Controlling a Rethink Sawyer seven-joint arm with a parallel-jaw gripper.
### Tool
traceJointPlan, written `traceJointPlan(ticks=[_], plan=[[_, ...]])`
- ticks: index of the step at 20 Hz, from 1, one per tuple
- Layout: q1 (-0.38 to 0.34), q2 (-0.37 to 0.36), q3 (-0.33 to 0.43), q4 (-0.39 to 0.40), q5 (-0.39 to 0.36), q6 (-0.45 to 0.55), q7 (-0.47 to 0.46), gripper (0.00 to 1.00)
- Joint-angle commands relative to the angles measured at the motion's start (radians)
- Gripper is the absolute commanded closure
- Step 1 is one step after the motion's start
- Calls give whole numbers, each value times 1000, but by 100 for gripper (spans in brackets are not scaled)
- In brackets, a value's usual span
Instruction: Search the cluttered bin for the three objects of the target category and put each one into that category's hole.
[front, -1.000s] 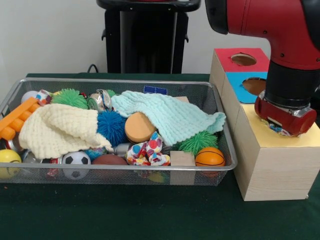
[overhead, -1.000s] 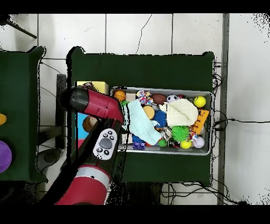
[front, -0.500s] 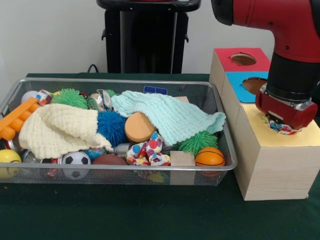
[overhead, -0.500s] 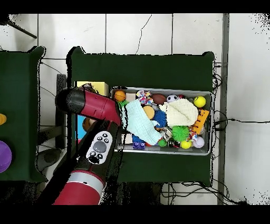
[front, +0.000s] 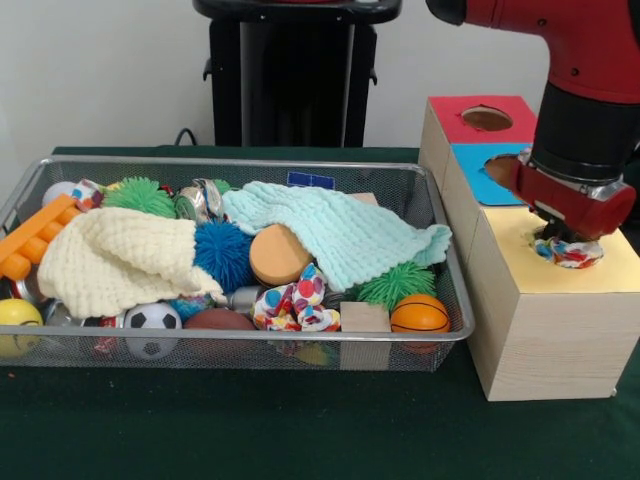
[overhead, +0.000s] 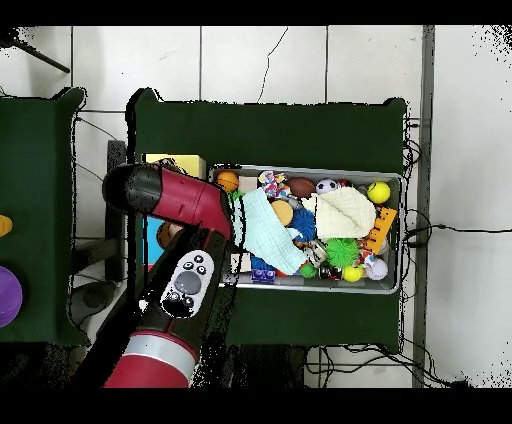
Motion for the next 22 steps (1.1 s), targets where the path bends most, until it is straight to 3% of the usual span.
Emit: traceJointPlan(ticks=[1, 12, 22], plan=[[-42, -56, -13, -16, -62, 123, 127, 100], [-69, -152, 16, -22, -79, 219, 119, 100], [-72, -142, 16, -84, -77, 214, 170, 100]])
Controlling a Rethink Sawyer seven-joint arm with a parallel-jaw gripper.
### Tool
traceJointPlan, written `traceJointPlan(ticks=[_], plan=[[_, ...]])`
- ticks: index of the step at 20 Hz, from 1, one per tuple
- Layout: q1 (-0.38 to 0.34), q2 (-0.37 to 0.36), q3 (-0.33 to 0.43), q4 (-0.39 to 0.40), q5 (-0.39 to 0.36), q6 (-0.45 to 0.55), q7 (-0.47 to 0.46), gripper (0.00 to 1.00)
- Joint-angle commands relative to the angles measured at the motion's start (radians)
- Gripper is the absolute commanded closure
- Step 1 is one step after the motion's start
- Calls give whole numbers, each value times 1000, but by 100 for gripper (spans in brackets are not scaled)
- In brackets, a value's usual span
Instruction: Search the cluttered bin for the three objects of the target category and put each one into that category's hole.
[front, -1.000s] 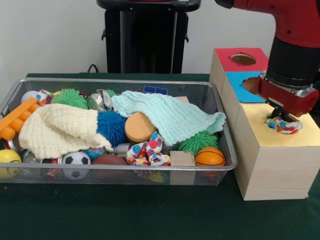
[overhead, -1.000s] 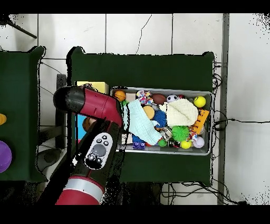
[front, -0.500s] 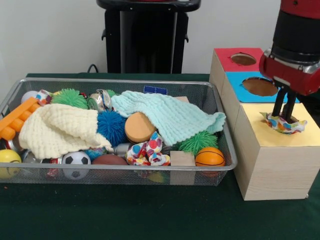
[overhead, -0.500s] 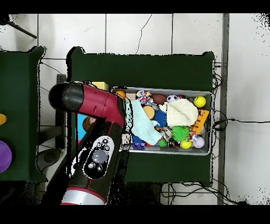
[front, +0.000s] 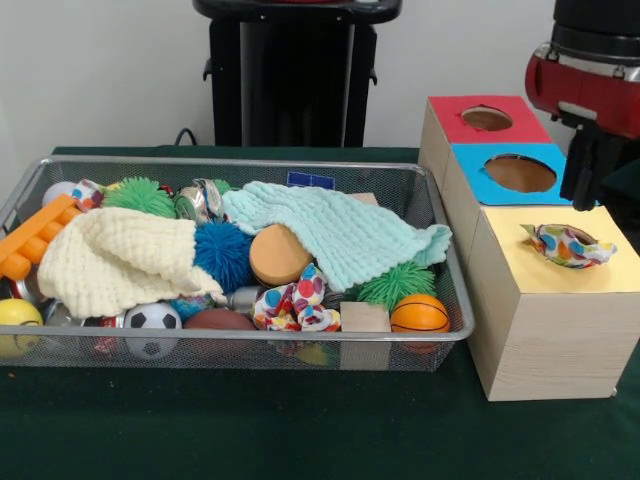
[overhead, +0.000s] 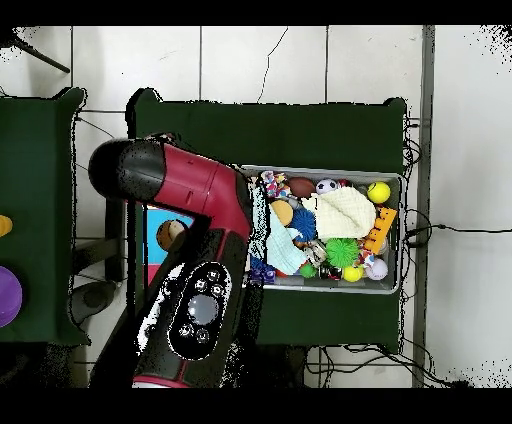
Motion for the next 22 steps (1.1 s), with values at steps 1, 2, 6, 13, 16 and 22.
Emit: traceJointPlan(ticks=[1, 2, 6, 13, 16, 22], plan=[[-20, 18, 35, -43, -30, 93, 174, 100], [-15, 27, 22, -56, -38, 101, 183, 100], [11, 38, -69, -75, -108, 185, 177, 100], [21, 52, -128, -55, -192, 194, 127, 100], [14, 46, -110, -12, -210, 125, 102, 100], [-36, 21, -49, 65, -271, -12, -14, 100]])
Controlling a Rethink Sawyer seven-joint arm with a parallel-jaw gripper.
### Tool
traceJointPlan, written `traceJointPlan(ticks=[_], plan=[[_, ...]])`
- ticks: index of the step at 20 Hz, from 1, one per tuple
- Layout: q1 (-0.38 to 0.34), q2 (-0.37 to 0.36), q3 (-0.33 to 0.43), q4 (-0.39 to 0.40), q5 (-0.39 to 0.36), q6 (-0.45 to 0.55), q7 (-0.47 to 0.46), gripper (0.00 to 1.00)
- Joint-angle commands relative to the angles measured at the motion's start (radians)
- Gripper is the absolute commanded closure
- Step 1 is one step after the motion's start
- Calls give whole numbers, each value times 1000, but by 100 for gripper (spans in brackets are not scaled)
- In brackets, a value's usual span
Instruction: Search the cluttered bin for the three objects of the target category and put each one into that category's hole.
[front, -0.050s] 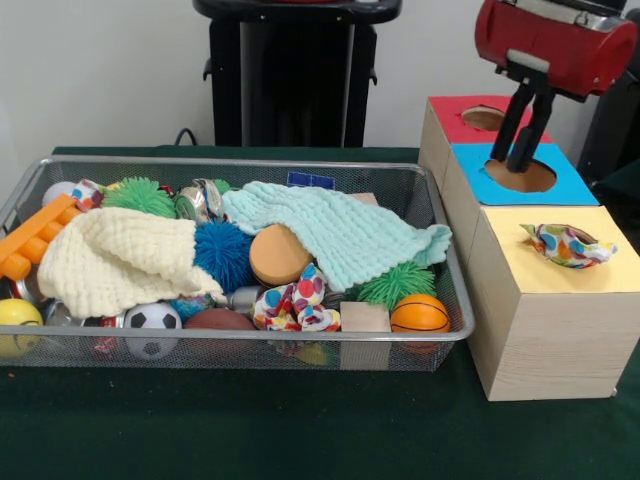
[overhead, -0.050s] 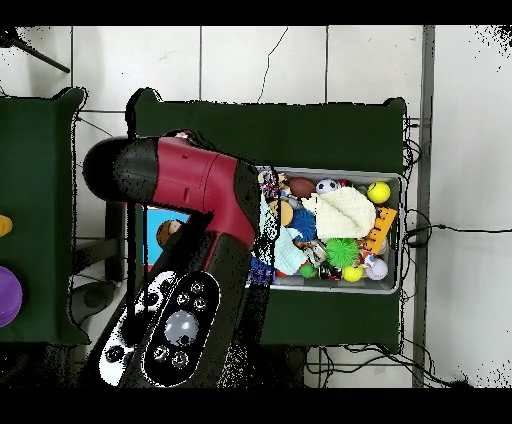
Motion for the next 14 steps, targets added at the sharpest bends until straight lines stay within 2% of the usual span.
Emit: traceJointPlan(ticks=[1, 5, 9, 11, 14], plan=[[-74, 11, 106, 145, -100, -84, -48, 100], [-119, -1, 163, 180, -137, -145, -99, 100], [-146, 2, 179, 195, -177, -187, -92, 100], [-147, 12, 165, 196, -202, -207, -69, 100], [-172, 14, 185, 208, -240, -283, -77, 100]])
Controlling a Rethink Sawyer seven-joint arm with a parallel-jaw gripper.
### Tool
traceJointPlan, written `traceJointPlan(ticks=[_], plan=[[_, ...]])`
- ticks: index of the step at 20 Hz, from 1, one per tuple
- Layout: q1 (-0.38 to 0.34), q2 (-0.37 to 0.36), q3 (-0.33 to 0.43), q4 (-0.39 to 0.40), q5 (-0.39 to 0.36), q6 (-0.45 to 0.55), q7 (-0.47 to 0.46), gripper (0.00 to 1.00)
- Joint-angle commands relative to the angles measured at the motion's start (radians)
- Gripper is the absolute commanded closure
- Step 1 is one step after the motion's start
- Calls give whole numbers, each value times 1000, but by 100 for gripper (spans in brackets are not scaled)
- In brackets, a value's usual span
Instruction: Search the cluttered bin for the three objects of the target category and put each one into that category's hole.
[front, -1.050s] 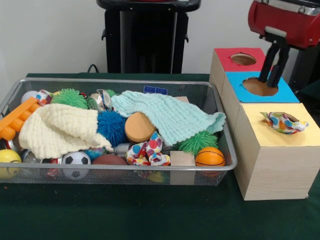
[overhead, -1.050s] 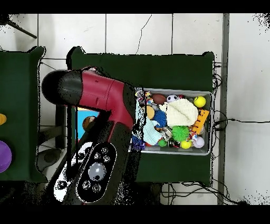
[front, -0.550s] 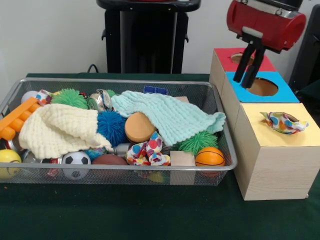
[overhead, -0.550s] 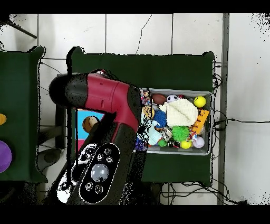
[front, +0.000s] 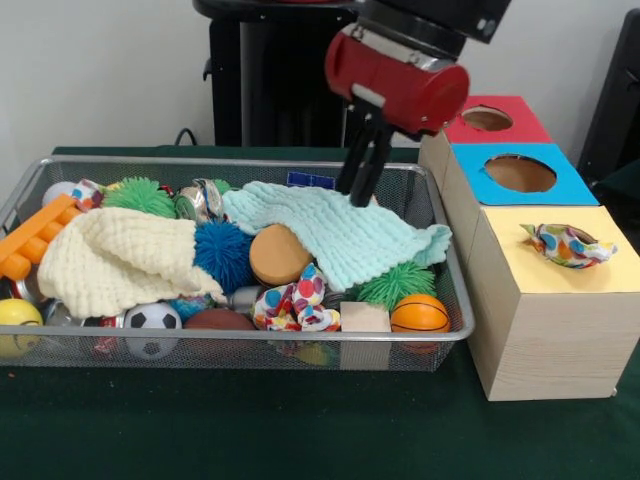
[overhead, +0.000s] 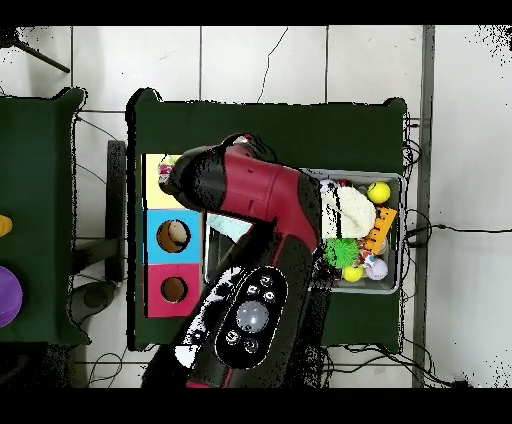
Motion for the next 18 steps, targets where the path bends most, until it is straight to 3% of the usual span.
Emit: traceJointPlan(ticks=[1, 4, 12, 16, 17, 18], plan=[[-52, 23, 155, 136, -103, -92, -75, 100], [-87, 17, 217, 164, -119, -182, -68, 100], [-129, 38, 344, 222, -110, -297, 33, 100], [-106, 50, 328, 214, -98, -308, 75, 100], [-100, 53, 319, 212, -101, -317, 78, 0], [-101, 52, 319, 212, -102, -315, 77, 0]])
